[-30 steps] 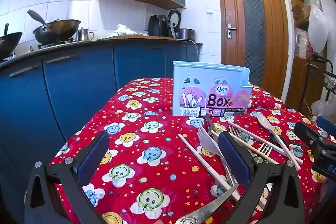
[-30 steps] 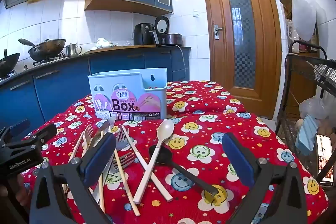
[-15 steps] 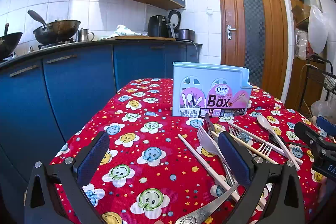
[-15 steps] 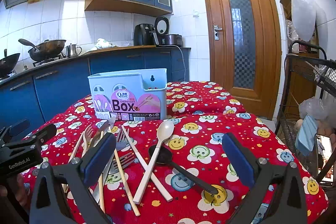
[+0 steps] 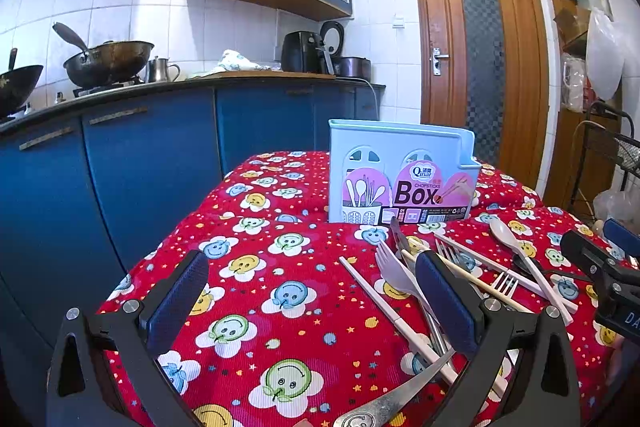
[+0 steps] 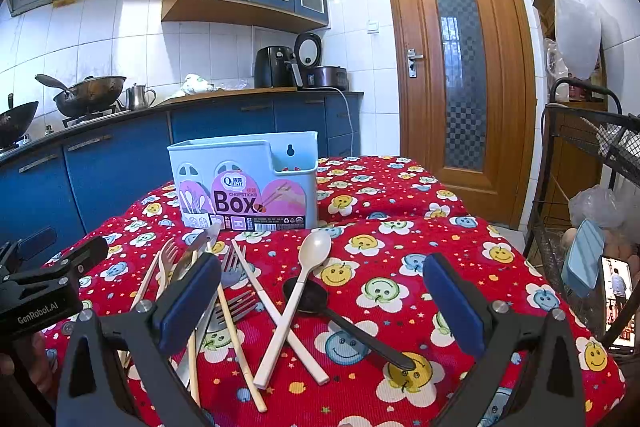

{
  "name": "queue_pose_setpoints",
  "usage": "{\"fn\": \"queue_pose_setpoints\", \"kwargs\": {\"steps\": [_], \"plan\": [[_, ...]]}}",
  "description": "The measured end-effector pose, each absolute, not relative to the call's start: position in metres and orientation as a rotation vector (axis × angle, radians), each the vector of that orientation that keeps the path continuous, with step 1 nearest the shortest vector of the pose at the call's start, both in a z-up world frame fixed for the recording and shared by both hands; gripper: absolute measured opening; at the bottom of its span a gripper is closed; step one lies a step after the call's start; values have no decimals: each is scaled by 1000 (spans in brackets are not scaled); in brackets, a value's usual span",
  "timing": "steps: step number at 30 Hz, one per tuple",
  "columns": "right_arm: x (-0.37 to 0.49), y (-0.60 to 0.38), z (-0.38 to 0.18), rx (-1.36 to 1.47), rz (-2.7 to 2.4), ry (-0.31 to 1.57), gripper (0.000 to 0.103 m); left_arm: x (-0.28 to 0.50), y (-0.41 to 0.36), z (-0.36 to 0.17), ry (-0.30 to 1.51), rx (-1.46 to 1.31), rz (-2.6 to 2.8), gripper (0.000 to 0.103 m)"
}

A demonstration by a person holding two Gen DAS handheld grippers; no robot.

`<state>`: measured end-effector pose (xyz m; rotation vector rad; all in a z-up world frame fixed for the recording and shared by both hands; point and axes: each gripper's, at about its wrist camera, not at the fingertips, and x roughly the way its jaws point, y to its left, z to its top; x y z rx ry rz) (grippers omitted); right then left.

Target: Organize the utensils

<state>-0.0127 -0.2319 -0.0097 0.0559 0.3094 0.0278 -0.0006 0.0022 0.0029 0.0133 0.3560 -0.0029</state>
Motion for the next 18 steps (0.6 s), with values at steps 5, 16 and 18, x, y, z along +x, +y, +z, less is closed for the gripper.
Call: {"fn": "queue_pose_setpoints", "kwargs": {"steps": [5,16,18], "plan": [[-13,-232,-10,56,28,309,103,-1,3,3,355,13,-3,102],[-13,-232,-10,55,28,307,103,-2,3,2,354,13,-3,102],[-13,-232,-10,56,28,307,103,-2,3,3,354,13,-3,102]]}}
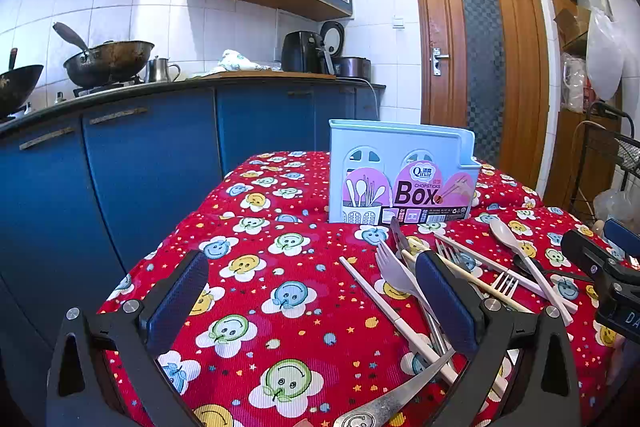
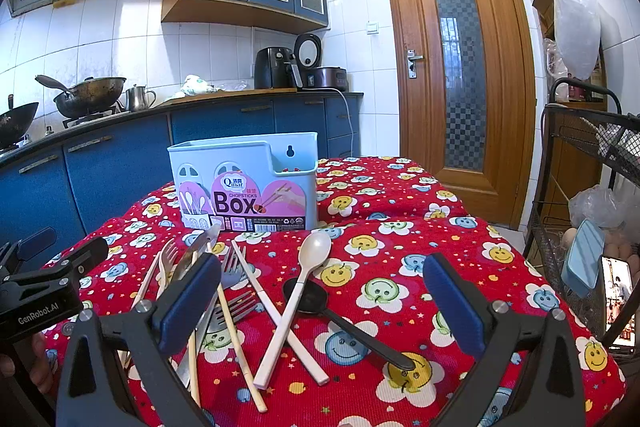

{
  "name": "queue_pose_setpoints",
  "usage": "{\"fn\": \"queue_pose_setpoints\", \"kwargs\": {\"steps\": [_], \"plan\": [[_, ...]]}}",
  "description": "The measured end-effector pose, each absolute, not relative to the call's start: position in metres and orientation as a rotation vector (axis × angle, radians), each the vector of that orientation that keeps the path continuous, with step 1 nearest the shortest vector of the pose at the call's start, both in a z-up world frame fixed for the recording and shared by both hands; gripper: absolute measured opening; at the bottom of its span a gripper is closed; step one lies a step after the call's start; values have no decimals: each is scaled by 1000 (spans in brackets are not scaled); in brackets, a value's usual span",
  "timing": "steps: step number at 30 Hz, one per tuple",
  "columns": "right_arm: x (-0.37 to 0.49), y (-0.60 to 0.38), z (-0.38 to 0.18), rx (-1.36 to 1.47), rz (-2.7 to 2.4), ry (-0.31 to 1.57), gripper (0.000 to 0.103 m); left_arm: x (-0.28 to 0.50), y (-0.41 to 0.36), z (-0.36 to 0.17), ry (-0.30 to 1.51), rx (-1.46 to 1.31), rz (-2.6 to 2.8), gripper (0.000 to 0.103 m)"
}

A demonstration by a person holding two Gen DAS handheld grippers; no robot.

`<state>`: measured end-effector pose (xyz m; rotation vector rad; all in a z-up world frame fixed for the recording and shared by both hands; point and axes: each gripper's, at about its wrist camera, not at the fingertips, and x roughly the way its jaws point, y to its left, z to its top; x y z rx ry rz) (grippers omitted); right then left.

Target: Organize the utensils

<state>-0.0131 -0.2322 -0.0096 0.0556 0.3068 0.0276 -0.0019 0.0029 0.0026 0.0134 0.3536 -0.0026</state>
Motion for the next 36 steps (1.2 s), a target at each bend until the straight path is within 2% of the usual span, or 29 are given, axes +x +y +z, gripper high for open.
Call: {"fn": "queue_pose_setpoints", "kwargs": {"steps": [36], "plan": [[-16,-233,-8,54,29,298,103,-4,2,4,354,12,-1,102]]}}
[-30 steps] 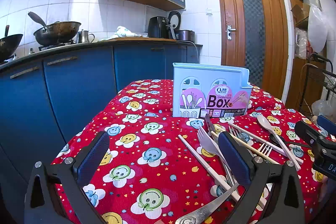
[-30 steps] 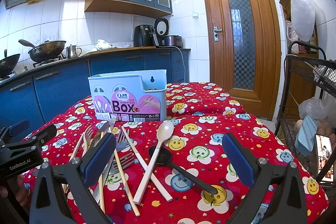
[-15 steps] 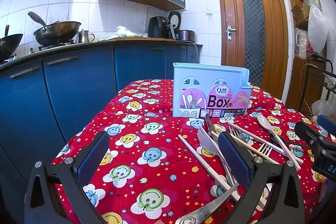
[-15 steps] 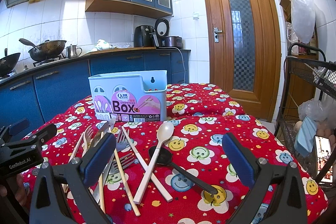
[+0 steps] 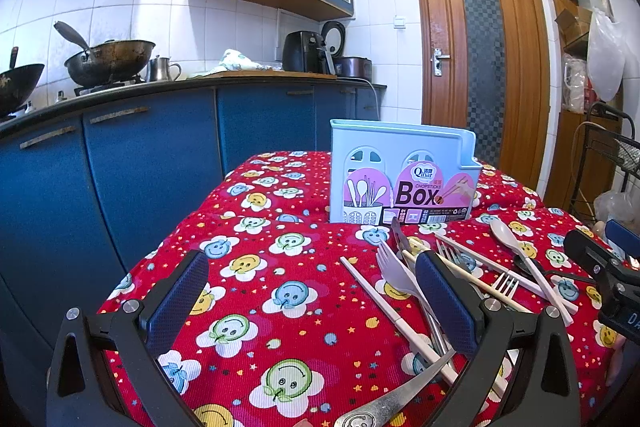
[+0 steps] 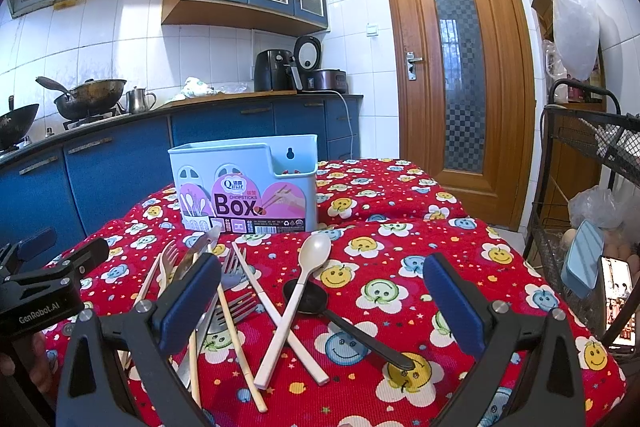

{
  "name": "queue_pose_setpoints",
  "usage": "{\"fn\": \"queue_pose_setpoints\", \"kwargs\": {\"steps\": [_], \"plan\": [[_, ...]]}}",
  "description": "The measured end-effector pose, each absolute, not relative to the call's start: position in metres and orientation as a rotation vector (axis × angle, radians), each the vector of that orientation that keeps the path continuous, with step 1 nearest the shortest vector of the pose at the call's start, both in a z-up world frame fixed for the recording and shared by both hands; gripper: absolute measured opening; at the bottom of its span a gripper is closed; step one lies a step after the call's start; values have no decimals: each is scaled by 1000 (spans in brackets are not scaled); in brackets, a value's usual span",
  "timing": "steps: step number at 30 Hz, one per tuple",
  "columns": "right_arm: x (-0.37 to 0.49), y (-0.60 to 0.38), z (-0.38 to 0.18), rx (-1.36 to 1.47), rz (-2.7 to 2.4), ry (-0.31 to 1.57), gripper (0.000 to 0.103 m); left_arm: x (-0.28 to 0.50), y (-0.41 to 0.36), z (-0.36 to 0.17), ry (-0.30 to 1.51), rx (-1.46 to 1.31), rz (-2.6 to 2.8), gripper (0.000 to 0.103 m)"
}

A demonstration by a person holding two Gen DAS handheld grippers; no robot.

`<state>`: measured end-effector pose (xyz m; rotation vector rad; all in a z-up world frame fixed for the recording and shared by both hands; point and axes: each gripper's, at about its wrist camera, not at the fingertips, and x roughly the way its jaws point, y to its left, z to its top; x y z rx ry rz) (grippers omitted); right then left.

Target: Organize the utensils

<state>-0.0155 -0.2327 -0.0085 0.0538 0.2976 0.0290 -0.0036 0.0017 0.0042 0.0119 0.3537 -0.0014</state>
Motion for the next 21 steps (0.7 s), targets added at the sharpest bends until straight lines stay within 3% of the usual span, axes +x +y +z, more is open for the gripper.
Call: {"fn": "queue_pose_setpoints", "kwargs": {"steps": [13,21], "plan": [[-9,-251,19,93,82,371,103,-8,7,27,341,69,-15,102],[10,-265,46,50,122,513,103,12,7,42,482,102,-74,102]]}}
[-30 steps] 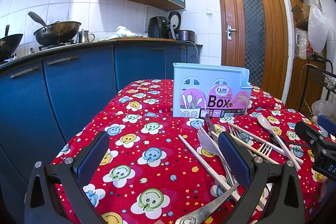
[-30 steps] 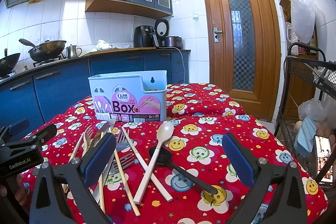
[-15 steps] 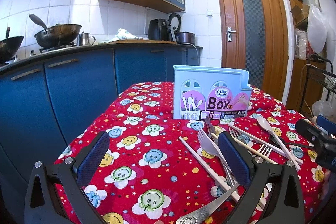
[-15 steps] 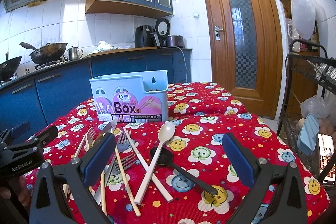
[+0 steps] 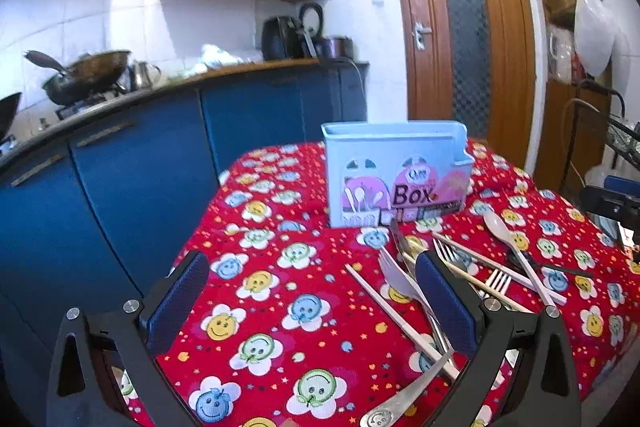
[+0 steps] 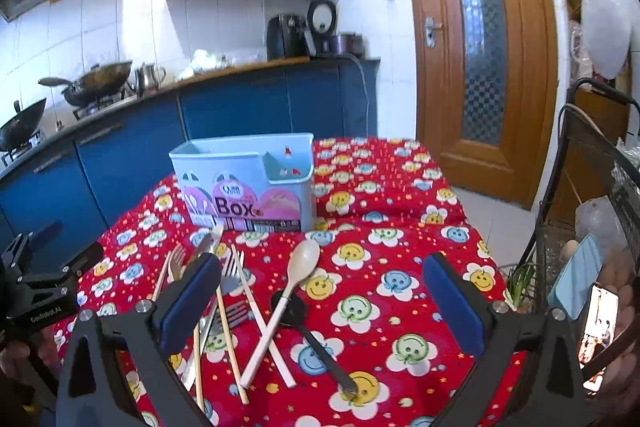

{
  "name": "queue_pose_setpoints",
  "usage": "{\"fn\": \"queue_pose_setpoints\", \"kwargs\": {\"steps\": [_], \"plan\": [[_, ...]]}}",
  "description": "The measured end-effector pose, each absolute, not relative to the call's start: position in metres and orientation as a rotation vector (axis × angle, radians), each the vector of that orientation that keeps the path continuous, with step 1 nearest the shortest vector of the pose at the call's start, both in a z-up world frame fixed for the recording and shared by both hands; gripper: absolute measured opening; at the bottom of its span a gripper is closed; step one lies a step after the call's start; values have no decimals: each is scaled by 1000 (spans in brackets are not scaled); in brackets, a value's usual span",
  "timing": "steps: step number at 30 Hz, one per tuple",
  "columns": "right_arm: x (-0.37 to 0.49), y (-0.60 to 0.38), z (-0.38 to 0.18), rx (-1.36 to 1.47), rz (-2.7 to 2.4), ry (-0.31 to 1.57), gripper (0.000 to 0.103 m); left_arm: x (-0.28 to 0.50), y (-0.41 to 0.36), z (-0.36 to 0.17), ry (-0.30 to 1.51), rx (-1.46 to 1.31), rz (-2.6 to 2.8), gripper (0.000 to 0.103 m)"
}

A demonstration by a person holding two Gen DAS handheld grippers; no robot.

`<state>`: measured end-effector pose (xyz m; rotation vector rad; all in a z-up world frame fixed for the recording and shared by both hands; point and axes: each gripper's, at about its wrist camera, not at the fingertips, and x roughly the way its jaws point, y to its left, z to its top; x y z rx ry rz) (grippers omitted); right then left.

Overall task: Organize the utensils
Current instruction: 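Grasp the wooden spoon with the right gripper while the left gripper grasps a white chopstick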

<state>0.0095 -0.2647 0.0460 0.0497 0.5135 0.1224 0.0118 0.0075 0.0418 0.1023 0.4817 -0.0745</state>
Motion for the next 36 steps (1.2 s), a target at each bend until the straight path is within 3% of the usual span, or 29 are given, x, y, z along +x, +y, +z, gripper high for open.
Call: {"fn": "queue_pose_setpoints", "kwargs": {"steps": [9,13,23,26,36], "plan": [[46,-259,39,-14,147,754,100,60,2,26,805,37,-192,75],[64,-254,31,-13,174,851,93,80,-2,12,919,37,-194,60],[114,-251,12,27,182,1068,65,108,-5,-7,1107,4,-224,41],[127,-251,4,68,199,1143,53,115,-3,-6,1141,-24,-227,41],[151,-241,-5,91,226,1258,35,133,-5,-8,1238,-67,-240,40]]}}
